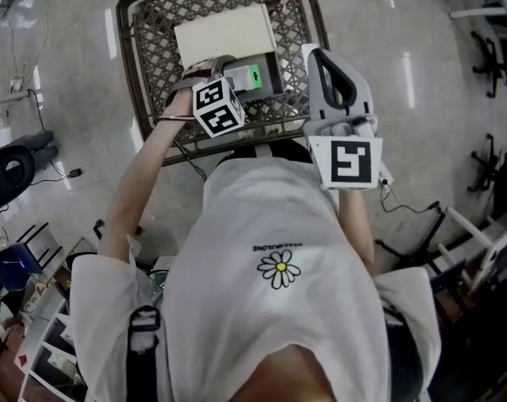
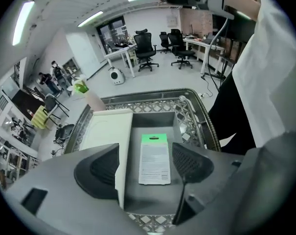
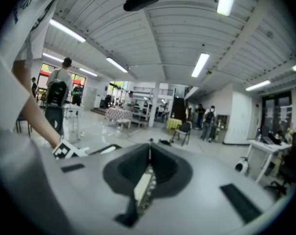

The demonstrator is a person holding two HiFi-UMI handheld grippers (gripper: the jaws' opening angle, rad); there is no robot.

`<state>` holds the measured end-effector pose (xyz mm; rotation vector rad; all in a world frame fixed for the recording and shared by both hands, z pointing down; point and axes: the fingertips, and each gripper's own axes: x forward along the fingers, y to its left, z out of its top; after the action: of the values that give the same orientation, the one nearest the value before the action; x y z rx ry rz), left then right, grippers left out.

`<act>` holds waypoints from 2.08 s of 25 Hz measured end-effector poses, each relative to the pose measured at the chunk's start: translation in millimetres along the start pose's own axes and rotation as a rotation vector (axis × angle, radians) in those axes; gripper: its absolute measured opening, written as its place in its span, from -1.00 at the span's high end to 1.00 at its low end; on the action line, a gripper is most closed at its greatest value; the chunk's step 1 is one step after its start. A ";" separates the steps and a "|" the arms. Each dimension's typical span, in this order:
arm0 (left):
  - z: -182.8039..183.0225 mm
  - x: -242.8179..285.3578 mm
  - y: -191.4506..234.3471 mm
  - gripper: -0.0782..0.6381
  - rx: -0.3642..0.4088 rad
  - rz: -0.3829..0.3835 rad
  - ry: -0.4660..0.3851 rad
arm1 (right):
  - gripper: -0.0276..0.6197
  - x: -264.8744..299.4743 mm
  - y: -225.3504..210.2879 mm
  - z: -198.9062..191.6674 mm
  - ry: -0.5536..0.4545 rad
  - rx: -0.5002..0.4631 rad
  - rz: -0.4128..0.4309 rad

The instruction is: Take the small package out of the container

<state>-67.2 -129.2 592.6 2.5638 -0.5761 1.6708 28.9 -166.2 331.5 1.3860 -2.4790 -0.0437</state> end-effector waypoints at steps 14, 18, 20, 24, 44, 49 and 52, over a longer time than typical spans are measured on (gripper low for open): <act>-43.3 64.7 -19.8 -0.16 -0.011 -0.099 0.202 | 0.82 -16.5 -10.4 -30.7 0.080 0.030 -0.055; -50.5 77.6 -25.6 -0.16 -0.028 -0.121 0.258 | 0.82 -15.9 -8.3 -39.8 0.109 0.012 -0.055; -54.0 83.4 -26.8 -0.16 -0.026 -0.116 0.280 | 0.82 -14.7 -5.9 -39.9 0.110 0.003 -0.046; -58.6 90.1 -30.1 -0.16 -0.009 -0.119 0.312 | 0.82 -13.1 -3.4 -41.2 0.107 0.011 -0.040; -57.9 94.4 -32.3 -0.16 -0.008 -0.130 0.388 | 0.82 -8.1 17.2 -48.5 0.123 0.008 0.023; -59.0 96.9 -31.0 -0.16 -0.007 -0.129 0.375 | 0.82 -8.1 12.2 -53.4 0.125 0.021 0.019; -58.2 95.9 -30.4 -0.16 -0.014 -0.122 0.361 | 0.82 -9.4 10.8 -51.5 0.116 0.025 0.021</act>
<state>-74.5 -115.8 707.8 2.1570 -0.3960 2.0047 38.7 -146.5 380.2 1.3326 -2.4055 0.0705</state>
